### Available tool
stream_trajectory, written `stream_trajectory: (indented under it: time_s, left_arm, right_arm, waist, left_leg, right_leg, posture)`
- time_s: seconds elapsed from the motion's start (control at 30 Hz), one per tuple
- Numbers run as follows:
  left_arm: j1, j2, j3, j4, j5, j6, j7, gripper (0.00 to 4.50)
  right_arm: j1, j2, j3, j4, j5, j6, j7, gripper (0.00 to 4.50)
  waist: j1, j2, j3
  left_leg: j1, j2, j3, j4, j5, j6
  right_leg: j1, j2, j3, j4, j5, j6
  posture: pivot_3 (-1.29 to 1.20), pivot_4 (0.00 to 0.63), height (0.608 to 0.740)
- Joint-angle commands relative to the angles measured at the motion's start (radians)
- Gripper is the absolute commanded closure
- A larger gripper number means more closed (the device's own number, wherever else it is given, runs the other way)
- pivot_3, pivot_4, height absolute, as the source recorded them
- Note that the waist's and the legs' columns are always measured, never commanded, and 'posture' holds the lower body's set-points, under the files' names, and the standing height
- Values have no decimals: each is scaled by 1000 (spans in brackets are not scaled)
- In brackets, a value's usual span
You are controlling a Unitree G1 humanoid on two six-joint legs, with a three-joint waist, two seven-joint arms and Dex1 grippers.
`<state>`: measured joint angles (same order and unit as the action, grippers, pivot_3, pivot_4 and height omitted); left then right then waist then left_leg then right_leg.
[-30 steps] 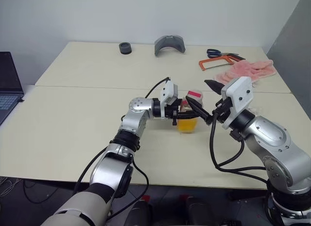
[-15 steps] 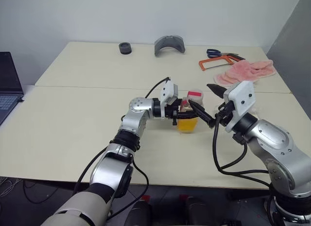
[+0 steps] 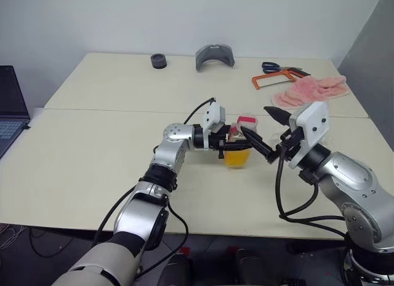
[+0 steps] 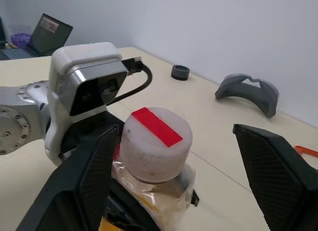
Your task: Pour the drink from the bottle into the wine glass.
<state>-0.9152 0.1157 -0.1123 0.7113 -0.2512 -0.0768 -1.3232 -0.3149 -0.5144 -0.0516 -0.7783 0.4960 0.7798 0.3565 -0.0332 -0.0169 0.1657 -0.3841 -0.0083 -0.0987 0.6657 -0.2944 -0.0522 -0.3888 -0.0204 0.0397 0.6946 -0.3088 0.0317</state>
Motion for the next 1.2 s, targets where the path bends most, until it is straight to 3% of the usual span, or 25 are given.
stream_trajectory:
  time_s: [0.03,1.17,1.2]
  left_arm:
    - [-21,-1,12,-40,-17,-18,-3,2847]
    - [-11,-6,7,-45,-16,-37,-9,2864]
    - [-11,-6,7,-45,-16,-37,-9,2864]
  right_arm:
    - [2,-12,-27,-42,33,2,15,562]
    - [-143,-30,-21,114,153,68,48,562]
    - [-144,-31,-20,116,155,69,49,957]
  waist:
    - [0,0,0]
    - [0,0,0]
    - [0,0,0]
  left_leg:
    - [0,0,0,0,0,0]
    - [0,0,0,0,0,0]
    - [0,0,0,0,0,0]
  right_leg:
    - [0,0,0,0,0,0]
    - [0,0,0,0,0,0]
    - [0,0,0,0,0,0]
  posture:
    - [0,150,740]
    - [0,150,740]
    - [0,150,740]
